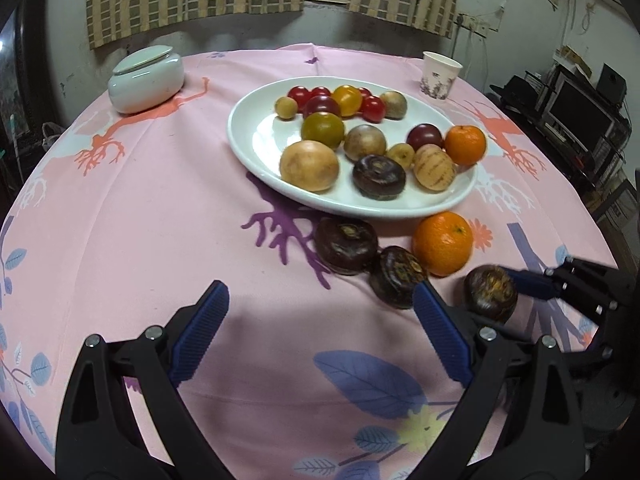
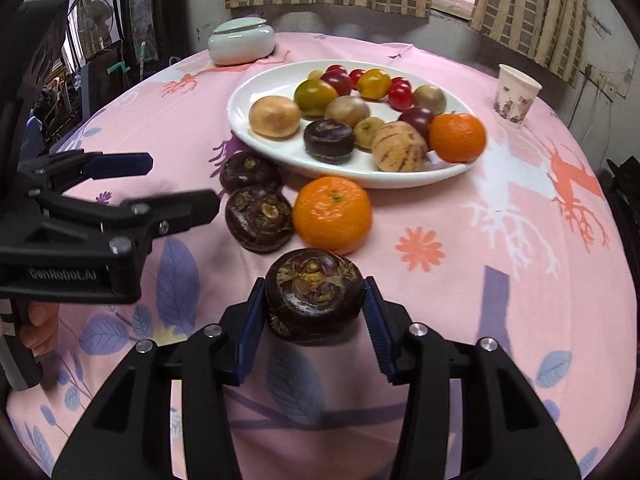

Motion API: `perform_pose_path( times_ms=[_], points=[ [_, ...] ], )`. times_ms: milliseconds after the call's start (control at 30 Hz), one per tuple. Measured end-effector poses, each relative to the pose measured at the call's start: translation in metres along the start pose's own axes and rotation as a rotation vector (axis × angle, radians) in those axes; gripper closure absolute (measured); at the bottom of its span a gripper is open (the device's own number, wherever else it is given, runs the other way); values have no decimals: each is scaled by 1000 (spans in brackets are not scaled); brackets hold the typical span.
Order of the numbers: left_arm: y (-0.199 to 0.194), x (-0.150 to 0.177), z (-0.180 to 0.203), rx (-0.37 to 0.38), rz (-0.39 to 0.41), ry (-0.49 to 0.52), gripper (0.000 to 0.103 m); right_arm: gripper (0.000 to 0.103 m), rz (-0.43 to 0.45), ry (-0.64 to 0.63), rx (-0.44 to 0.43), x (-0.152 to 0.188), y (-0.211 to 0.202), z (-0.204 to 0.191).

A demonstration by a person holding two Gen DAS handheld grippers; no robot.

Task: Organize fruits
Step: 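Grasp a dark brown round fruit with the right tool while the left tool grasps another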

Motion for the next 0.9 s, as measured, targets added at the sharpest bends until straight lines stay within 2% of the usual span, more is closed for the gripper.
perform_pose_path(
  times_ms=[233, 333, 400, 467, 533, 567, 900],
  points=[
    [5, 11, 29, 25, -6, 115, 8, 55, 14, 94, 21, 0, -12, 36],
    [7, 13, 33, 40, -6, 105, 9, 55, 0, 91, 14, 3, -9, 35],
    [8, 14, 36, 67, -9, 80, 17, 55, -11, 78, 5, 5, -6, 30],
    [10, 15, 38, 89, -23, 65, 41, 55, -15, 69, 1, 5, -5, 28],
    [13, 17, 41, 101, -37, 70, 56, 55, -10, 66, -1, 5, -7, 27],
    [15, 17, 43, 100, -39, 75, 60, 55, -7, 68, 0, 4, -8, 27],
    [28, 13, 51, 73, -22, 79, 57, 55, -16, 65, -11, 5, -7, 25]
  ],
)
Point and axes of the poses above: each gripper's, at about its wrist camera, not at the fingertips, and y roughly the way its jaws point, z to its right, x to its underside, the point moved 10 cm from there along y, roughly the way its jaws point, and after that the axes turned 3 degrees about -y, right-handed, at the moved point
